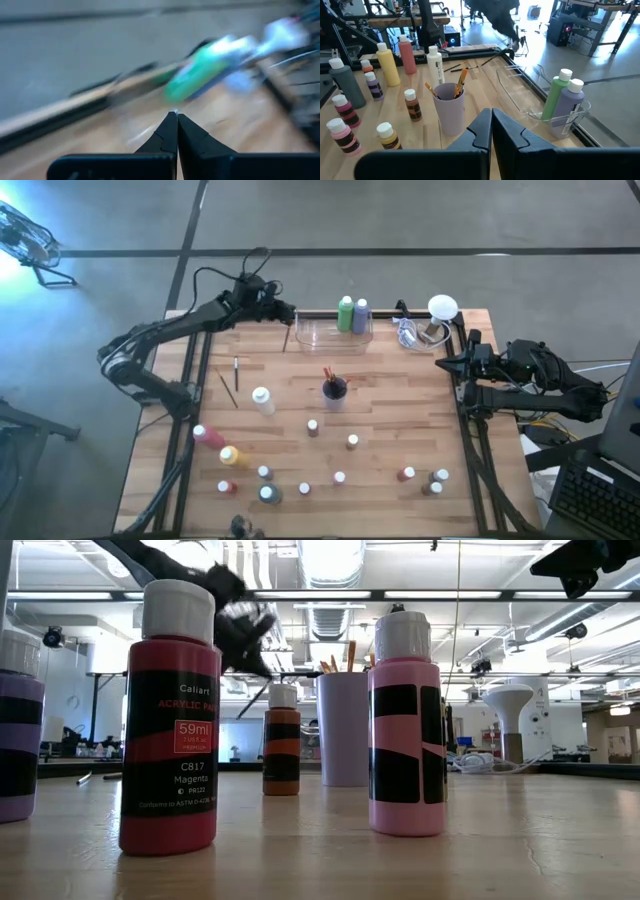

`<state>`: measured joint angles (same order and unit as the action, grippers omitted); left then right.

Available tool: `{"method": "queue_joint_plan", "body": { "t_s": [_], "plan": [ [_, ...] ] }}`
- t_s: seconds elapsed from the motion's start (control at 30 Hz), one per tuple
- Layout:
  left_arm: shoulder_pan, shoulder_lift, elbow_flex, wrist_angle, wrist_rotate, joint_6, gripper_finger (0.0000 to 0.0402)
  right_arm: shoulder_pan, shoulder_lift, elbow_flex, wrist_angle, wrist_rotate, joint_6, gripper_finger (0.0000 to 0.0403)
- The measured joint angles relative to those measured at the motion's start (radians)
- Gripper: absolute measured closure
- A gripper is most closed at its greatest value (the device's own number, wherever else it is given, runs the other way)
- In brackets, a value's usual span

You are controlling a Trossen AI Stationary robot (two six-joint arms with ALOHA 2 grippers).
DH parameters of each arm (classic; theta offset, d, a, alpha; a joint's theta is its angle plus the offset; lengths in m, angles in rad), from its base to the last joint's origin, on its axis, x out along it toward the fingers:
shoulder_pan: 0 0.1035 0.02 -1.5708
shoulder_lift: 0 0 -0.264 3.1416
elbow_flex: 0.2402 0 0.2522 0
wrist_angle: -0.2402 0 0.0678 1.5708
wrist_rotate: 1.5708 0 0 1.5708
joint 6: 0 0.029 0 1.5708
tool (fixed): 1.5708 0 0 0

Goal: Pick & Place Paint Supplies
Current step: Put the silver paint brush into the purple cup

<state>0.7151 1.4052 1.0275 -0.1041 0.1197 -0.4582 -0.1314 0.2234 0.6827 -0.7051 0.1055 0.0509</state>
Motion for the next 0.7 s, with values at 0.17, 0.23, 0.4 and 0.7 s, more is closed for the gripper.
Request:
{"method": "queue_joint_plan", "body": {
  "t_s": [0.17, 0.23, 0.4, 0.7],
  "plan": [
    [-0.089, -0.048, 0.001, 0.236, 0.090, 0.003, 0.0401, 0.000, 0.000, 0.000, 0.000, 0.000, 0.000, 0.0394],
    [-0.133, -0.058, 0.006, 0.328, 0.120, 0.013, 0.0401, 0.000, 0.000, 0.000, 0.000, 0.000, -0.001, 0.0394],
    [-0.259, -0.069, 0.023, 0.492, 0.160, 0.109, 0.0401, 0.000, 0.000, 0.000, 0.000, 0.000, -0.001, 0.0394],
    [-0.461, -0.058, 0.074, 0.501, 0.149, 0.352, 0.0401, 0.000, 0.000, 0.000, 0.000, 0.000, -0.001, 0.0394]
  ]
}}
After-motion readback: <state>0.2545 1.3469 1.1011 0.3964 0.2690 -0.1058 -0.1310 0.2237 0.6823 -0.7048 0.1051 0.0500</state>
